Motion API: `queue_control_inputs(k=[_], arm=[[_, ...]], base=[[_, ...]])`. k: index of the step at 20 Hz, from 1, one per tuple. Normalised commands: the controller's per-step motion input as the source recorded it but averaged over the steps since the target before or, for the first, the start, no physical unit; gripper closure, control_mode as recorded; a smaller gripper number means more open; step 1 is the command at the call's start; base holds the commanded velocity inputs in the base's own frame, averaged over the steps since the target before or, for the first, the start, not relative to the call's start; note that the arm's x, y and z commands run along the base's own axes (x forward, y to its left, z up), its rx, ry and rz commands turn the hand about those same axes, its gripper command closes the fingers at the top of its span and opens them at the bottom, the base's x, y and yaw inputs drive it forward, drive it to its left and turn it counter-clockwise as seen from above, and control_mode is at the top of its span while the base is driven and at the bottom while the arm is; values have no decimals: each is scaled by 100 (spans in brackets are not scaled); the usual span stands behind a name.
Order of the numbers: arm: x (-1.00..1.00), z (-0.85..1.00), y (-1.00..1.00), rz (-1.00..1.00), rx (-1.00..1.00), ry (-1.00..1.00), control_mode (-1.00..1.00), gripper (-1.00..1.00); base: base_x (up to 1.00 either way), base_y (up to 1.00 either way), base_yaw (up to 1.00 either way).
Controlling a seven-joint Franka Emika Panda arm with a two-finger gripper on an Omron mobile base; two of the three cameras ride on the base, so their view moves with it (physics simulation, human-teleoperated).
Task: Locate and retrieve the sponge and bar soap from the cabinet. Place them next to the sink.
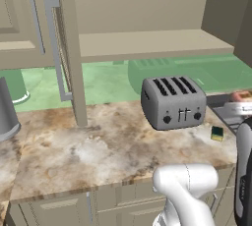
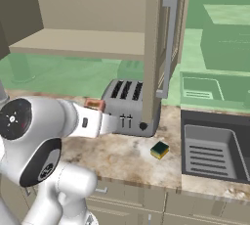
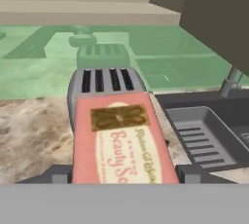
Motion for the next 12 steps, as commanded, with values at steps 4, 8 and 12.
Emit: queue_control_inputs(k=[4,8,12], arm=[[0,-52,1,0,0,8,-100,100],[0,-55,0,-1,0,7,-100,100],[0,-54,0,-1,0,4,-100,100]], base=[[0,0,0],[0,0,0],[0,0,0]])
